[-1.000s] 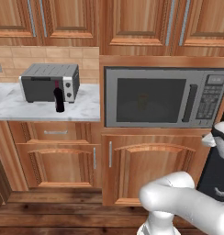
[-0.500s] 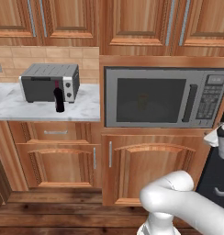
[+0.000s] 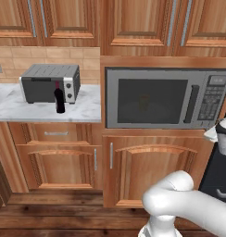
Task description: Place the microwavable item in the microwave. Then, close the microwave door and press the start button.
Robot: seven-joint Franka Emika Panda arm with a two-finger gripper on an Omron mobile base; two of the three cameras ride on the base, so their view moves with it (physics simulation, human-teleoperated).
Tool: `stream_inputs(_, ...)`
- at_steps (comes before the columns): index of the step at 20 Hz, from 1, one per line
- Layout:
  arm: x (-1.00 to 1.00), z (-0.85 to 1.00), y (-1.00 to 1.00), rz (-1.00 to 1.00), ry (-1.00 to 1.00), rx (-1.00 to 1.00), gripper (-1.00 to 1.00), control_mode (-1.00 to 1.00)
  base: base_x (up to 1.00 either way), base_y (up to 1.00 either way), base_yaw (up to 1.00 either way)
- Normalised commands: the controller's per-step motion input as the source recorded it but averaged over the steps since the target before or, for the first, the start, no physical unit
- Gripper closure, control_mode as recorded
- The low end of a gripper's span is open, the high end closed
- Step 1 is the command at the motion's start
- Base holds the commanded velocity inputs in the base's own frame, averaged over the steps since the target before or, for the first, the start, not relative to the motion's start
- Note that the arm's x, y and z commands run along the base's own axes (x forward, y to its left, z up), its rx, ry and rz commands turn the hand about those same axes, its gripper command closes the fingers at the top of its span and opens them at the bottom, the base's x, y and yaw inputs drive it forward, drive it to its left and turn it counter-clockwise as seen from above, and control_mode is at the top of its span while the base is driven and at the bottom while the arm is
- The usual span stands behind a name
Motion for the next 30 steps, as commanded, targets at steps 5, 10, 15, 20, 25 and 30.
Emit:
stream_inputs(5,0.32,-0.02,0.00,0.00,0.00,0.00,-1.00,-1.00,0.00,0.00,0.00)
stream_inputs(10,0.30,-0.08,0.00,0.00,0.00,0.00,-1.00,-1.00,0.00,0.00,0.00)
stream_inputs(15,0.01,-0.25,-0.03,0.00,0.00,0.00,-1.00,-1.00,0.00,0.00,0.00)
stream_inputs(20,0.07,-0.18,0.00,0.00,0.00,0.00,-1.00,-1.00,0.00,0.00,0.00)
stream_inputs(25,0.16,-0.04,-0.03,0.00,0.00,0.00,-1.00,-1.00,0.00,0.00,0.00)
stream_inputs(30,0.08,-0.04,-0.17,0.00,0.00,0.00,-1.00,-1.00,0.00,0.00,0.00)
